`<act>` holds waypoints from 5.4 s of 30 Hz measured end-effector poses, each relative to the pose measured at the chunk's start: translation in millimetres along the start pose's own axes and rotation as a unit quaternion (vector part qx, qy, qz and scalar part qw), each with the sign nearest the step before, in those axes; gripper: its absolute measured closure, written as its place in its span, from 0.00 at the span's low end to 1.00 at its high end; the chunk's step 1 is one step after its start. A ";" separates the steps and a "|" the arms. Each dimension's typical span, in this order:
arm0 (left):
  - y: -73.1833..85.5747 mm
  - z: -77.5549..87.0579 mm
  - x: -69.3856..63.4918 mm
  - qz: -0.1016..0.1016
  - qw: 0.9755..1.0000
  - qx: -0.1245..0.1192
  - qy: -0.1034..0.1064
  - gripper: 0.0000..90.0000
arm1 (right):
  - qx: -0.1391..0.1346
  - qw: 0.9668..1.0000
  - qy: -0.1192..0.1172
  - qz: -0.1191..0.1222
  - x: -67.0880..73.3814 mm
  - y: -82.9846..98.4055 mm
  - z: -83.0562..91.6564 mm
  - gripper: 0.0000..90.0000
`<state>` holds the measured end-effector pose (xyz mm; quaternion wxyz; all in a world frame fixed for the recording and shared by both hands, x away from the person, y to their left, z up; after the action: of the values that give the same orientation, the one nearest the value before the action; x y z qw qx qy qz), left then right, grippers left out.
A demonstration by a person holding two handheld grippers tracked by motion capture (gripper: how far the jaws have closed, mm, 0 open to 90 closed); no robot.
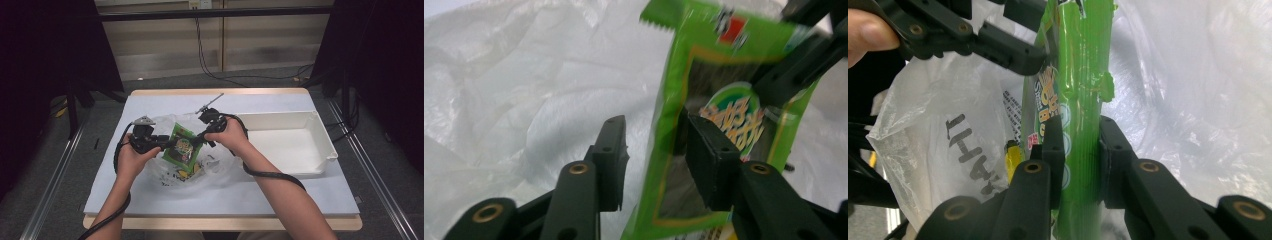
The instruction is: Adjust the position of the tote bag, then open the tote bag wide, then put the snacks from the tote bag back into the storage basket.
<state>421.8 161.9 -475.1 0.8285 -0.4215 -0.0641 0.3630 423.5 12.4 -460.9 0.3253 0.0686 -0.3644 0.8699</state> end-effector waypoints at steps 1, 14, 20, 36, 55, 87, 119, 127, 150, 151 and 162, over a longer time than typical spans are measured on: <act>1.6 -0.2 0.2 0.001 1.000 0.004 -0.002 0.64 | -0.002 1.000 0.005 0.001 -0.2 -1.3 2.7 0.86; 4.7 -5.4 -4.9 0.002 1.000 0.019 -0.003 0.46 | -0.007 1.000 0.029 0.011 -1.5 -13.0 23.3 0.86; 1.5 -5.2 -8.0 0.011 1.000 0.021 0.003 0.37 | -0.008 0.999 0.043 0.017 -1.0 -18.7 33.8 0.86; 0.5 -10.5 -9.0 -0.001 1.000 0.017 0.005 0.27 | 0.001 0.997 0.073 0.037 -1.3 -28.1 66.1 0.86; 4.1 -9.7 -7.0 0.002 1.000 0.018 0.002 0.24 | -0.012 0.996 0.070 0.051 9.3 -46.1 88.6 0.85; 2.2 -13.0 -10.7 -0.008 1.000 0.021 0.008 0.24 | -0.012 0.995 0.090 0.034 -5.9 -42.9 134.7 0.85; 2.7 -16.8 -11.5 -0.008 1.000 0.025 0.011 0.23 | 0.008 0.992 0.126 0.028 -60.0 3.6 204.5 0.85; -1.2 -17.0 -16.1 -0.014 0.999 0.024 0.016 0.22 | 0.012 0.990 0.139 0.022 -71.2 15.9 217.3 0.85; -9.3 -16.7 -21.6 -0.024 0.999 0.017 0.024 0.22 | 0.055 0.986 0.157 0.027 -104.9 45.7 208.1 0.85; -9.4 -16.8 -21.1 -0.024 0.999 0.017 0.021 0.22 | 0.055 0.986 0.157 0.029 -106.9 46.2 206.5 0.85; -9.2 -21.2 -21.5 -0.026 0.999 0.018 0.024 0.22 | 0.071 0.986 0.148 0.043 -123.6 52.7 177.0 0.84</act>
<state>420.0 130.5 -477.4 0.8462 -0.4133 -0.0487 0.3327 466.5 -199.0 -407.7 0.3322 -0.0539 -0.2524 0.9072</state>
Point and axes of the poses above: each handheld gripper's, and its own axes: z roughly backward along the jaws, y roughly out of its underside, x roughly to its left, the point moved 8 cm from there along -z, roughly forward along the jaws
